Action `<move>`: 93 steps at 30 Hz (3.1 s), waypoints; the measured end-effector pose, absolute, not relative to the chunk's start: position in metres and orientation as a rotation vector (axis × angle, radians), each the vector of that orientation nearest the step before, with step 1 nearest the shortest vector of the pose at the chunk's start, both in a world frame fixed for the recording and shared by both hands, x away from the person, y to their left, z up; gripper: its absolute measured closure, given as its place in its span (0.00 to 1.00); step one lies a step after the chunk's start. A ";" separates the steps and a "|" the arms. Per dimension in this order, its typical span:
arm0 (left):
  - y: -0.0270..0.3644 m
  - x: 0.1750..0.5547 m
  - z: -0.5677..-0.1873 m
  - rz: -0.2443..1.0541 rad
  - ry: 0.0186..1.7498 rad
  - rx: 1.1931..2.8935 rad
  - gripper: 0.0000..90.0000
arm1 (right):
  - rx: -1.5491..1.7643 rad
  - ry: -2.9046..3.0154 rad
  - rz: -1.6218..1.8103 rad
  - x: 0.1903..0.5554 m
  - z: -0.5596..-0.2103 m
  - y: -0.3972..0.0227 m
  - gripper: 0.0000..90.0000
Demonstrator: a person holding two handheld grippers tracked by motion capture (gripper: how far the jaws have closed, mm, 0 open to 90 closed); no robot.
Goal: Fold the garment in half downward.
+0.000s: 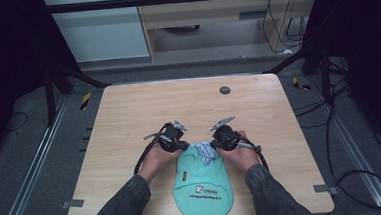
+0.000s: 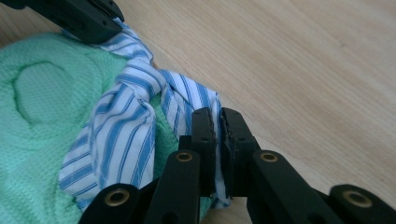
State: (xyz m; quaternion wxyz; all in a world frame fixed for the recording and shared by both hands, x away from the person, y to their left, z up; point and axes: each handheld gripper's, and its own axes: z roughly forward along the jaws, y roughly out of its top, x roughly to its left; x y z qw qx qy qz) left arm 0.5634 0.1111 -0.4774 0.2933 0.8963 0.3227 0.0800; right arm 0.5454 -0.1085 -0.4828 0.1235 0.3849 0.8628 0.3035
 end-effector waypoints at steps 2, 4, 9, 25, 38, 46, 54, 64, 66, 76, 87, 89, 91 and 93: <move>0.113 0.563 -0.472 0.223 0.849 2.373 0.96 | 1.123 2.497 0.936 0.544 -0.476 -0.111 0.94; 0.114 0.563 -0.464 0.232 0.843 2.355 0.96 | 1.103 2.484 0.955 0.541 -0.467 -0.113 0.94; 0.116 0.559 -0.440 0.268 0.806 2.336 0.96 | 1.035 2.452 1.005 0.535 -0.444 -0.116 0.94; 0.119 0.564 -0.396 0.334 0.745 2.298 0.96 | 0.938 2.389 1.070 0.534 -0.400 -0.123 0.94; 0.121 0.563 -0.381 0.370 0.727 2.283 0.96 | 0.885 2.379 1.053 0.535 -0.389 -0.121 0.94; 0.118 0.566 -0.369 0.401 0.721 2.269 0.96 | 0.887 2.371 1.045 0.540 -0.380 -0.122 0.94; 0.117 0.569 -0.369 0.403 0.716 2.274 0.96 | 0.866 2.376 1.012 0.544 -0.379 -0.122 0.94; 0.112 0.579 -0.363 0.411 0.724 2.266 0.96 | 0.859 2.378 0.988 0.551 -0.372 -0.124 0.94; 0.111 0.580 -0.361 0.418 0.719 2.273 0.96 | 0.860 2.377 0.985 0.554 -0.370 -0.124 0.94; 0.106 0.584 -0.359 0.438 0.722 2.280 0.96 | 0.871 2.367 0.984 0.559 -0.370 -0.127 0.94; 0.093 0.598 -0.364 0.440 0.726 2.284 0.96 | 0.912 2.351 0.965 0.574 -0.378 -0.135 0.94; 0.093 0.599 -0.364 0.439 0.727 2.280 0.96 | 0.928 2.335 0.985 0.576 -0.376 -0.136 0.94; 0.093 0.597 -0.366 0.445 0.719 2.289 0.96 | 0.928 2.334 0.982 0.577 -0.378 -0.137 0.94; 0.093 0.592 -0.369 0.453 0.705 2.295 0.96 | 0.920 2.340 0.976 0.575 -0.382 -0.136 0.94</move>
